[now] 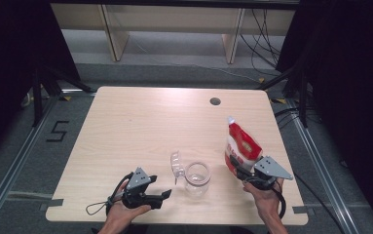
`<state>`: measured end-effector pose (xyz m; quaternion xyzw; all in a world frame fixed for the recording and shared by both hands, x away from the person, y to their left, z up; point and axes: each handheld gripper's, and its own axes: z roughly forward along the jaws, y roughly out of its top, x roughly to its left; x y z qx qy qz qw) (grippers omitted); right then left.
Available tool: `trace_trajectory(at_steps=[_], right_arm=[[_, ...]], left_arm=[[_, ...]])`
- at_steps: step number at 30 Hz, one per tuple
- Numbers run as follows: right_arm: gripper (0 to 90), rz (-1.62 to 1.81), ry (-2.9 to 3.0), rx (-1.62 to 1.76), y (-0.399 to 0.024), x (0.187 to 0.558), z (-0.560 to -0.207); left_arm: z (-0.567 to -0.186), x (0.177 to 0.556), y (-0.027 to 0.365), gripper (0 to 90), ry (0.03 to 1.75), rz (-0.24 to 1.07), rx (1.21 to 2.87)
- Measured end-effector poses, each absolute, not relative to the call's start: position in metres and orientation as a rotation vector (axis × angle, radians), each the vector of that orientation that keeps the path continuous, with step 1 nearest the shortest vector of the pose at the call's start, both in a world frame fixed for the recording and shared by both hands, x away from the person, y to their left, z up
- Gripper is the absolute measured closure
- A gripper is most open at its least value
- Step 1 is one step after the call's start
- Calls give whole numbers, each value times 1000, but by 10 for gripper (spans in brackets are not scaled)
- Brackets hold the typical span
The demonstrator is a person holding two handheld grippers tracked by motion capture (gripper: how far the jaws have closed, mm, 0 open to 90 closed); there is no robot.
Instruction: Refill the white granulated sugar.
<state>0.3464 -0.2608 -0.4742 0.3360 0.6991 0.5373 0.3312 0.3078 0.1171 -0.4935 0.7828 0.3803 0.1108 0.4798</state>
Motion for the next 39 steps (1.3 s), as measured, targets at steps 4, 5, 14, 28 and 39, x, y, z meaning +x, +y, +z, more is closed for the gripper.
trace_trajectory(at_steps=[4, 5, 14, 28, 39], right_arm=[[496, 1367, 1865, 827, -265, 337, -469], [495, 1367, 1866, 833, -265, 335, -469], [496, 1279, 1921, 706, -273, 313, -463], [497, 1151, 1978, 560, -277, 294, -460], [498, 1085, 2023, 487, -273, 284, -461]], left_arm=[[-494, 308, 117, 252, 913, 269, 1913], [-494, 308, 118, 252, 908, 275, 1920], [-494, 306, 120, 252, 929, 272, 1903], [-494, 305, 120, 252, 924, 280, 1909], [-494, 303, 123, 252, 925, 291, 1909]])
